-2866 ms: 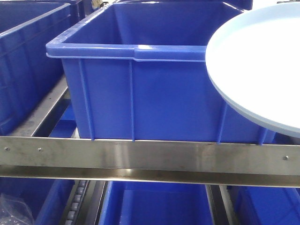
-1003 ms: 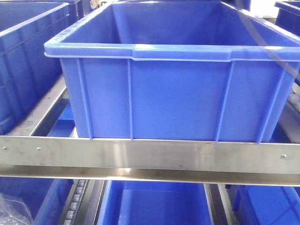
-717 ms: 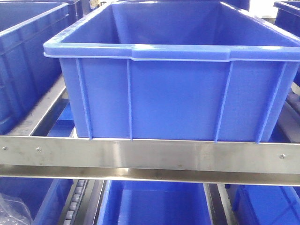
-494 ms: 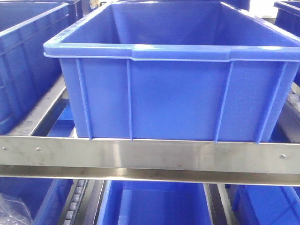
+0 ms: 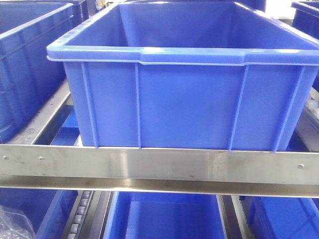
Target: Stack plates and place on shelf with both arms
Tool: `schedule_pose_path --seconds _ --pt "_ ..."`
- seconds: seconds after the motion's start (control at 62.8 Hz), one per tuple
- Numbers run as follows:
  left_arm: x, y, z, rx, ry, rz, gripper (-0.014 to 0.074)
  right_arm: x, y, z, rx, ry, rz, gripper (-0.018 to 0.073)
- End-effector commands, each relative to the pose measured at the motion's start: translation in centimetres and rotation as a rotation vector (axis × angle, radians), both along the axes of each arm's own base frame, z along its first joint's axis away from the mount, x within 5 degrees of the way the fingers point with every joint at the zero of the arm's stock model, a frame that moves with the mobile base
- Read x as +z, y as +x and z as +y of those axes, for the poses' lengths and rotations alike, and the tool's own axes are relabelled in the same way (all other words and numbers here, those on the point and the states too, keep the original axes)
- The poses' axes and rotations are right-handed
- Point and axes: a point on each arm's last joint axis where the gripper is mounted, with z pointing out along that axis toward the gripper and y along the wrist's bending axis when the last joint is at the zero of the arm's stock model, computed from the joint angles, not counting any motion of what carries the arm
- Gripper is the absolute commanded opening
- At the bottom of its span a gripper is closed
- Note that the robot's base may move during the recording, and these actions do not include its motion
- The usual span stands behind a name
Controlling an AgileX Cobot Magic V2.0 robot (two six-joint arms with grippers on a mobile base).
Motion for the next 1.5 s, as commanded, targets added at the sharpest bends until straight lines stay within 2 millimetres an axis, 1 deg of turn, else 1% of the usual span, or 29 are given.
schedule_pose_path --seconds 0.0,0.382,0.478,0.573,0.621,0.701,0.812,0.876,0.971,1.115,1.481 --pt "1.6 0.3 -0.1 -0.005 -0.012 -0.103 0.0092 1.7 -0.2 -0.1 -0.013 -0.026 -0.107 0.0056" --pt "1.6 0.3 -0.1 -0.005 -0.012 -0.103 0.0092 1.7 -0.2 -0.1 -0.013 -0.026 -0.107 0.0056" --pt "1.6 0.3 -0.1 -0.004 -0.012 -0.101 0.0091 0.9 -1.0 0.0 -0.015 -0.027 -0.120 0.0056" --pt "1.6 0.3 -0.1 -0.004 -0.012 -0.101 0.0092 -1.2 -1.7 0.1 -0.017 -0.027 -0.120 0.0056" --pt "1.6 0.3 -0.1 -0.004 -0.012 -0.101 0.0091 -2.5 -2.0 0.1 -0.017 -0.027 -0.110 0.0056" --pt "1.6 0.3 -0.1 -0.004 -0.012 -0.101 0.0092 -5.3 -2.3 0.1 -0.017 -0.025 -0.090 0.0056" --pt "1.6 0.3 -0.1 -0.004 -0.012 -0.101 0.0092 -8.4 -2.7 0.2 -0.016 -0.023 -0.072 0.0056" --pt "1.6 0.3 -0.1 -0.004 -0.012 -0.101 0.0091 -9.6 -2.6 0.1 -0.018 -0.022 -0.059 0.0056" --pt "1.6 0.3 -0.1 -0.004 -0.012 -0.101 0.0092 -10.9 -2.3 0.1 -0.017 -0.017 -0.021 0.0056" --pt "1.6 0.3 -0.1 -0.004 -0.012 -0.101 0.0092 -11.9 -2.1 0.1 -0.018 -0.015 -0.003 0.0056" --pt "1.6 0.3 -0.1 -0.004 -0.012 -0.101 0.0092 -11.9 -2.1 0.1 -0.018 -0.016 -0.007 0.0056"
